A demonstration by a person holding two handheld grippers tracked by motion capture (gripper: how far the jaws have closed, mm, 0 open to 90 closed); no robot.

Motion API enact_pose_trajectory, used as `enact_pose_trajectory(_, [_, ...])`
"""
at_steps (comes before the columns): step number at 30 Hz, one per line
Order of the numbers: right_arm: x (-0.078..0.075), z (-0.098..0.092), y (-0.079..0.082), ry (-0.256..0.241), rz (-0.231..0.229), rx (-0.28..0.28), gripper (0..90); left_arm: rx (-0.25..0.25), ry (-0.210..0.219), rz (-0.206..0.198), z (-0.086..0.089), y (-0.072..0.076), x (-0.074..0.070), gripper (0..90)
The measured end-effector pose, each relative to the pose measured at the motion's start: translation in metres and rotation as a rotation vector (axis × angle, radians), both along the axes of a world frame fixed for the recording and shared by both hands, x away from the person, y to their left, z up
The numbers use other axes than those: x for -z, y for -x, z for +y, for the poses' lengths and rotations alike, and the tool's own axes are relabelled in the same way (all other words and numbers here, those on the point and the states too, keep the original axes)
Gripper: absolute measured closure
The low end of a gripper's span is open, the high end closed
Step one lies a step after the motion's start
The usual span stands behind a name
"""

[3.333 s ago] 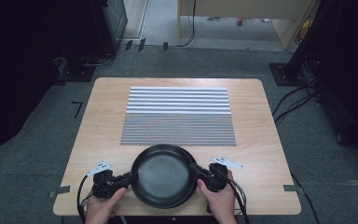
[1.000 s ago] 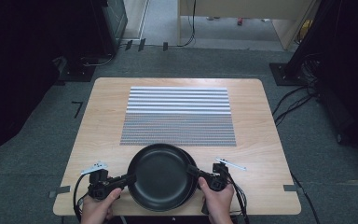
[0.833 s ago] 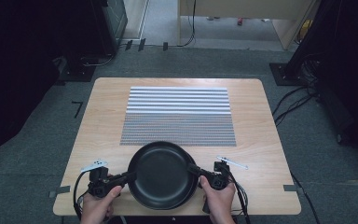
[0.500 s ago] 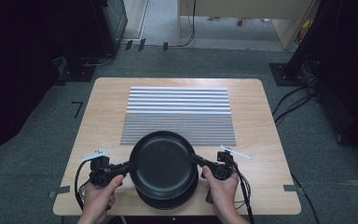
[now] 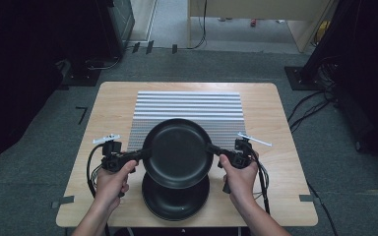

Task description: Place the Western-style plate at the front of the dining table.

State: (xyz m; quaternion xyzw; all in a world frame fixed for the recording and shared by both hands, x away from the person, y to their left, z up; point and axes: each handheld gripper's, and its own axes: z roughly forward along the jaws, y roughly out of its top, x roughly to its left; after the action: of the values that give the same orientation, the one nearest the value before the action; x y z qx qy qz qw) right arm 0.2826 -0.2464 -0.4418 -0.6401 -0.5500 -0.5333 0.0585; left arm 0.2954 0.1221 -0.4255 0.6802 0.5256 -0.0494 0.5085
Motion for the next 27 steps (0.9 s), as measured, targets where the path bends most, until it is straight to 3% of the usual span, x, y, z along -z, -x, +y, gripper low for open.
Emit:
enact_pose_trajectory(10, [-0.006,-0.006,-0.032,0.009,0.017,0.016,84.5,-0.009,0.000,0.028,-0.008,-0.040,-0.003,78.6])
enact_pose_trajectory(15, [-0.009,-0.009,-0.050,0.030,0.004,0.027,84.4,-0.009,-0.004,0.040,-0.013,-0.060,-0.002,78.5])
enact_pose_trajectory(22, [-0.007,-0.016,-0.071,0.027,0.034,0.047,84.2,-0.016,-0.012,0.059,-0.024,-0.086,-0.002,78.5])
enact_pose_trajectory(27, [-0.002,-0.022,-0.087,0.025,0.056,0.059,84.0,0.000,-0.042,0.069,-0.031,-0.104,0.002,77.8])
